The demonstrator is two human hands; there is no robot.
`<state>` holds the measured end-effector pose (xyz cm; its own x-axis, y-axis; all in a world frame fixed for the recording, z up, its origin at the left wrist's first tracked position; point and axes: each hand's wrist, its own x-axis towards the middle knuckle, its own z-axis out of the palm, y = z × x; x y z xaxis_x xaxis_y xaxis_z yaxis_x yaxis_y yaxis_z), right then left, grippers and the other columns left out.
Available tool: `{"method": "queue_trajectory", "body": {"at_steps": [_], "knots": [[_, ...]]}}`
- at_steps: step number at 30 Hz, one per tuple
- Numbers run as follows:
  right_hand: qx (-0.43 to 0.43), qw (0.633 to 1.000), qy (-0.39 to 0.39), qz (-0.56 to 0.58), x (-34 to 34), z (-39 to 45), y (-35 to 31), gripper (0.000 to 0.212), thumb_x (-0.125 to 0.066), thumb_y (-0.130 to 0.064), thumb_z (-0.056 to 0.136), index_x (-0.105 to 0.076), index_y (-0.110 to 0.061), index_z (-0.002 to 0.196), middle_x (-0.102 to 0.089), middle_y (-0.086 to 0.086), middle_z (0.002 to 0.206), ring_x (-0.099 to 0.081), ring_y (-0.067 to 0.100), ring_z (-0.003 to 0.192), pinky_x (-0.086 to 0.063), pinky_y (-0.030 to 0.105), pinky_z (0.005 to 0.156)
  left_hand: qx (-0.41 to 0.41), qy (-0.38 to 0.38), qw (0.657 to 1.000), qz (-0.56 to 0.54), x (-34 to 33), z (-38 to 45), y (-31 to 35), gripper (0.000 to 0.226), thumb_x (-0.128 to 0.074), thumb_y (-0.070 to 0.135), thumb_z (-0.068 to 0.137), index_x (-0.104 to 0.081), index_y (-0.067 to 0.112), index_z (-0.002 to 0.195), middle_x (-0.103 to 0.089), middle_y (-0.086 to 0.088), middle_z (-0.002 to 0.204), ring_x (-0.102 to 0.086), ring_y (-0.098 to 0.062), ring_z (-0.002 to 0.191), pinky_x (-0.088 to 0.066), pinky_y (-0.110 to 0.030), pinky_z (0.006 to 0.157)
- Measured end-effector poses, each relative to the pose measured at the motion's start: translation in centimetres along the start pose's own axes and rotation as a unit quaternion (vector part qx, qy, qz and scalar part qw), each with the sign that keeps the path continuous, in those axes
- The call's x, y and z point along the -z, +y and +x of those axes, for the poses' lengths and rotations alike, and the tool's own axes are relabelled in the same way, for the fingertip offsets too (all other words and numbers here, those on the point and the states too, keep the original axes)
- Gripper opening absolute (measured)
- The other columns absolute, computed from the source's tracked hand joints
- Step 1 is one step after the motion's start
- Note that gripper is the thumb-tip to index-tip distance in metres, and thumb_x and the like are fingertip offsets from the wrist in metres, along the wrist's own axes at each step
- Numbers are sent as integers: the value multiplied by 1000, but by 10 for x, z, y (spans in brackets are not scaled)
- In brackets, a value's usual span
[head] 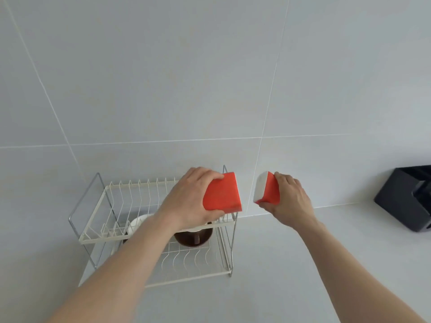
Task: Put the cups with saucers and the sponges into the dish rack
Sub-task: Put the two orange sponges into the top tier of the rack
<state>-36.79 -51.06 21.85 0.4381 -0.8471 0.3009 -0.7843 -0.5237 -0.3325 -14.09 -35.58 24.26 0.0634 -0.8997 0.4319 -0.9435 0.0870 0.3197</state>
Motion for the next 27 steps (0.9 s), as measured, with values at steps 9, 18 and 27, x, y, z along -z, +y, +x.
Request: {"method": "queue_trajectory", "body": {"at_steps": [9,18,27], "knots": [[150,989,6,13,7,66,-110,98,-84,-52,69,-35,-14,146,-47,2,144,-39,26,133,-40,40,103,97,34,992,78,73,2,-93,83,-88,48,61,-50,31,133,-52,11,132,-42,-13,124,-42,-35,104],[196,965,-163,-56,-82,62,-160,91,-84,-56,65,-44,-18,137,-55,1,132,-49,26,121,-47,42,97,177,-46,980,80,49,-42,-170,86,-87,51,61,-47,35,136,-49,14,131,-42,-11,124,-42,-31,98],[185,957,-216,-62,-130,60,-161,91,-88,-50,62,-45,-18,136,-55,0,130,-48,25,120,-46,40,96,196,-112,974,23,5,-52,-201,86,-87,50,59,-45,40,134,-45,18,134,-40,-9,127,-44,-32,103]]}}
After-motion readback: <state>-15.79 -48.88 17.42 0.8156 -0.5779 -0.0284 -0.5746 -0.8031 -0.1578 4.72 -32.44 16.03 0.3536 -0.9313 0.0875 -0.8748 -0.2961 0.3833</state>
